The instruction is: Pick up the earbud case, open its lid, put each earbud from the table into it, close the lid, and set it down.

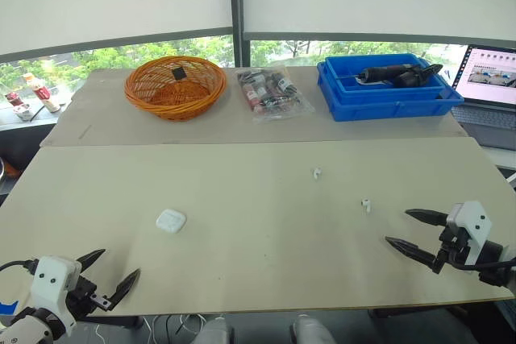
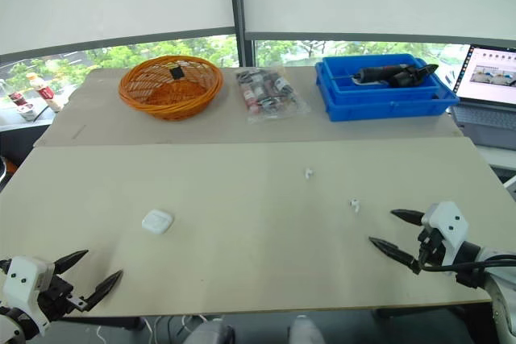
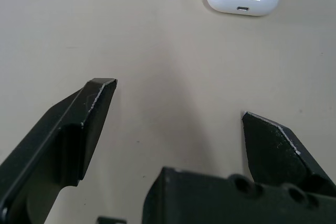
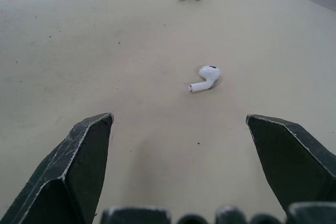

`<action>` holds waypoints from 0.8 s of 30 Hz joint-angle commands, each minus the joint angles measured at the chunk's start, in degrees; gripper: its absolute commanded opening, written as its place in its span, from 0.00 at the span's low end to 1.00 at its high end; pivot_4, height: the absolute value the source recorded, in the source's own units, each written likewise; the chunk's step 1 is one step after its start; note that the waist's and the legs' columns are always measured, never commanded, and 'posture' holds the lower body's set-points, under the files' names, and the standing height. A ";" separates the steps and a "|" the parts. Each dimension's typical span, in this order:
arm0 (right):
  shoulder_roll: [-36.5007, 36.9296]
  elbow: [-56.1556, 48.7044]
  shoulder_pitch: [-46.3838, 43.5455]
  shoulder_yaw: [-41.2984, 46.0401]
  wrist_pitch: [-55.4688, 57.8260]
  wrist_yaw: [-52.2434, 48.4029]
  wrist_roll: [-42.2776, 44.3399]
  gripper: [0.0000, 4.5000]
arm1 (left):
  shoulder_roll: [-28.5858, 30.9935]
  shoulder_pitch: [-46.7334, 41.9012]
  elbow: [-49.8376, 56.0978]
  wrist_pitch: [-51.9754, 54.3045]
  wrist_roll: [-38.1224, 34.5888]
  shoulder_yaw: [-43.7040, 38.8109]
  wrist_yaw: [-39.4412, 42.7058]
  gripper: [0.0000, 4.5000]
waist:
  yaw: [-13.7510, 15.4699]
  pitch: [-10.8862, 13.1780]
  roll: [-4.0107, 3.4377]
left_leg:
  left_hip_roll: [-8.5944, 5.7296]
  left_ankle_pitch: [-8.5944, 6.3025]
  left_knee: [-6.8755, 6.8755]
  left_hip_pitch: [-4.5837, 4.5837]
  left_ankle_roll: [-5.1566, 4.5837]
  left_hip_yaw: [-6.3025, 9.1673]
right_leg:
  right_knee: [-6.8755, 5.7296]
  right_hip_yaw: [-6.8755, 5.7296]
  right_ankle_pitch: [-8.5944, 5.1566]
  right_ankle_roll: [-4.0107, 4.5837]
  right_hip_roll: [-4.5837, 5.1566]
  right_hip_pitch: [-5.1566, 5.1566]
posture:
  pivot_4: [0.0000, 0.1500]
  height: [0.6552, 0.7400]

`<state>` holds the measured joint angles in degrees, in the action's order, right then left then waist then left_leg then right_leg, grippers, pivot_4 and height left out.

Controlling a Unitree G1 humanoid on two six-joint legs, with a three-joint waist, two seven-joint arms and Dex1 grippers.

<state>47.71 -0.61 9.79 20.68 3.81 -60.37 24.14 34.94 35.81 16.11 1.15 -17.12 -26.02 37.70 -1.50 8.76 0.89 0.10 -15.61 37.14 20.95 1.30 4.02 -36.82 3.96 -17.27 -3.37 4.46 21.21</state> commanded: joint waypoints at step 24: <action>0.98 3.79 -3.70 1.95 -0.77 -2.27 -0.97 1.00 | 0.58 0.03 3.06 3.30 -11.50 -2.89 14.72 1.00 | 0.43 0.09 0.09 | 0.05 -0.01 0.51 0.11 -0.01 -0.41 | -0.22 -0.02 0.01 -0.01 -0.04 -0.03 | 1.00 1.00</action>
<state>47.78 3.51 6.71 22.16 3.77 -62.29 23.10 34.64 35.93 17.84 5.11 -28.40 -27.94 51.94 -1.07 8.84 0.98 0.15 -15.62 37.65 21.06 1.29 3.62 -37.05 3.94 -17.26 -3.38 4.42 21.18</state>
